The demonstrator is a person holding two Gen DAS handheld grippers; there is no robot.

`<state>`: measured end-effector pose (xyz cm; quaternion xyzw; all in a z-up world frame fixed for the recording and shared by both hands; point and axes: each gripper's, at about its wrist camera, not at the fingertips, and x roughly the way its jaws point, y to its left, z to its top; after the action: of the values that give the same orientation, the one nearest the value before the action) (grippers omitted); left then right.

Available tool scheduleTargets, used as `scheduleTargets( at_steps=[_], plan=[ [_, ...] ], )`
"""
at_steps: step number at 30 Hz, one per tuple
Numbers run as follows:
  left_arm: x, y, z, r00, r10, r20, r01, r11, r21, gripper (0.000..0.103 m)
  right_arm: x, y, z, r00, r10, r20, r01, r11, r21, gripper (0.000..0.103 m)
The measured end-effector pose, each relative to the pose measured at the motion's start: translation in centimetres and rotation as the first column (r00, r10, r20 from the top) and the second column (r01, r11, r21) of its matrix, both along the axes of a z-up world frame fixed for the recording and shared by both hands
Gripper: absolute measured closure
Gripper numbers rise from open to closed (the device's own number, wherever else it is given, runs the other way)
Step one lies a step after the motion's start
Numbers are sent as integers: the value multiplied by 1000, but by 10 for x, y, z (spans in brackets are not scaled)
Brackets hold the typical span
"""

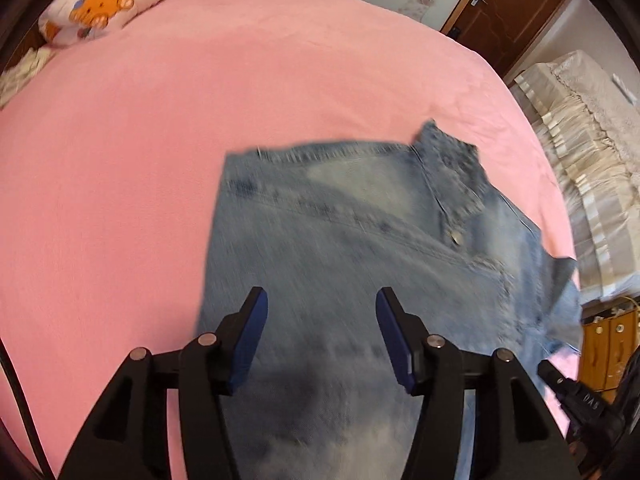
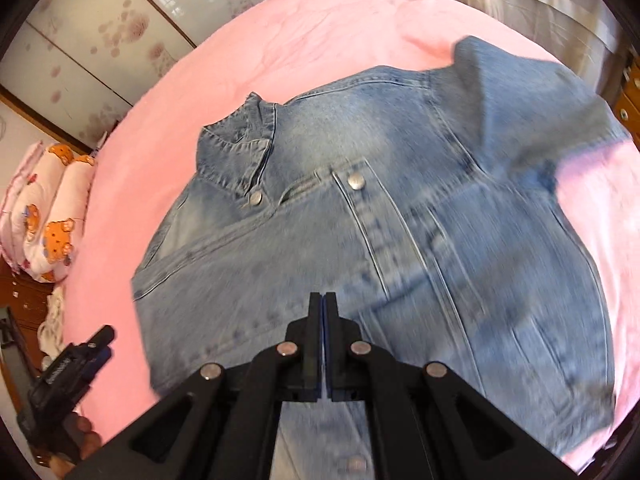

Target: Fold large clothes

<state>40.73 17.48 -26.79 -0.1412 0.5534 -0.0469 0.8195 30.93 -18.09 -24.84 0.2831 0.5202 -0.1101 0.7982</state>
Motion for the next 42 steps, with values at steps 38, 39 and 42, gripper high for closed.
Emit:
scheduleTargets(
  at_steps=[38, 39, 42],
  plan=[
    [-161, -364, 97, 963, -270, 6, 264, 947, 185, 27, -168, -360, -23, 986, -163, -19, 159, 919, 362, 60],
    [-160, -374, 95, 962, -275, -2, 270, 945, 183, 27, -168, -372, -30, 980, -198, -17, 189, 900, 392, 60],
    [-157, -399, 86, 955, -294, -32, 294, 938, 181, 27, -168, -403, -46, 961, -275, -17, 255, 866, 431, 60]
  ],
)
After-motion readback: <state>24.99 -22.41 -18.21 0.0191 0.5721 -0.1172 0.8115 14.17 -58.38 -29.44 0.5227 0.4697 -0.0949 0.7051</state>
